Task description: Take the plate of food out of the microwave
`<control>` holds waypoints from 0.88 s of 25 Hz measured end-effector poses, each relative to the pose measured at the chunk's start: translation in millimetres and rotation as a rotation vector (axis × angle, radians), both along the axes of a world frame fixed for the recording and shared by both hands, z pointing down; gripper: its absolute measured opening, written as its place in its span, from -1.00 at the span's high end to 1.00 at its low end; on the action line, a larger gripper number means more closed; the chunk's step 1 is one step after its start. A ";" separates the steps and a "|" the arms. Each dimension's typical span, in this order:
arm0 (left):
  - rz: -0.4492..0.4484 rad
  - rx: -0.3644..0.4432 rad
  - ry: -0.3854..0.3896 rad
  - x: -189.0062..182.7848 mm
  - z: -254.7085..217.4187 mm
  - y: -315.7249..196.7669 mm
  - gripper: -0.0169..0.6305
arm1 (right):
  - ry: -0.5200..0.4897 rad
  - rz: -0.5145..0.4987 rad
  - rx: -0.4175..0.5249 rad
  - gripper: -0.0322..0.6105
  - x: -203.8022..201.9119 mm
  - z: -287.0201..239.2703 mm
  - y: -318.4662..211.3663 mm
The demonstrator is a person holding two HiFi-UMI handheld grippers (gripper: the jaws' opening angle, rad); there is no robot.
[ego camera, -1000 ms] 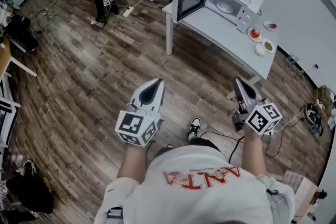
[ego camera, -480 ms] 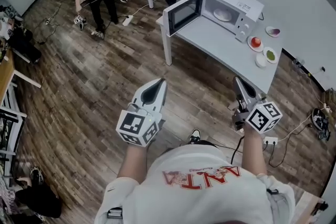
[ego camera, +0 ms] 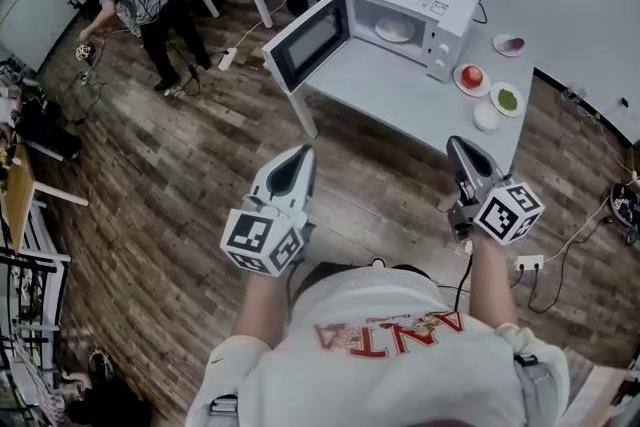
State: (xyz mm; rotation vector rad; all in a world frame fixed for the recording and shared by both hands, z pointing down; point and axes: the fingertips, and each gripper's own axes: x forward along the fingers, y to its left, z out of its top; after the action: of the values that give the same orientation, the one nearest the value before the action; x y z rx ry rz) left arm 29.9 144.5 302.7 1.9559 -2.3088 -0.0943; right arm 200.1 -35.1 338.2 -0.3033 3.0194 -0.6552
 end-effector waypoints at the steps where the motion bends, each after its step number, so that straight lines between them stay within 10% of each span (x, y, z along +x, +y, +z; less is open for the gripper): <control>1: 0.007 -0.004 -0.002 -0.9 0.3 -10.4 0.91 | -0.004 0.002 -0.004 0.89 -0.7 1.7 -8.7; 22: 0.182 -0.011 0.020 -136.8 18.0 -157.4 0.92 | 0.074 0.119 0.002 0.89 -124.8 8.4 -112.7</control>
State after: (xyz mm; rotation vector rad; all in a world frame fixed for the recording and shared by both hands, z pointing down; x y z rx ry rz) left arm -106.9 -12.9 320.7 2.1376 -2.1024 -0.0845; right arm 75.3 -147.8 346.5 -0.5140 3.0413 -0.6451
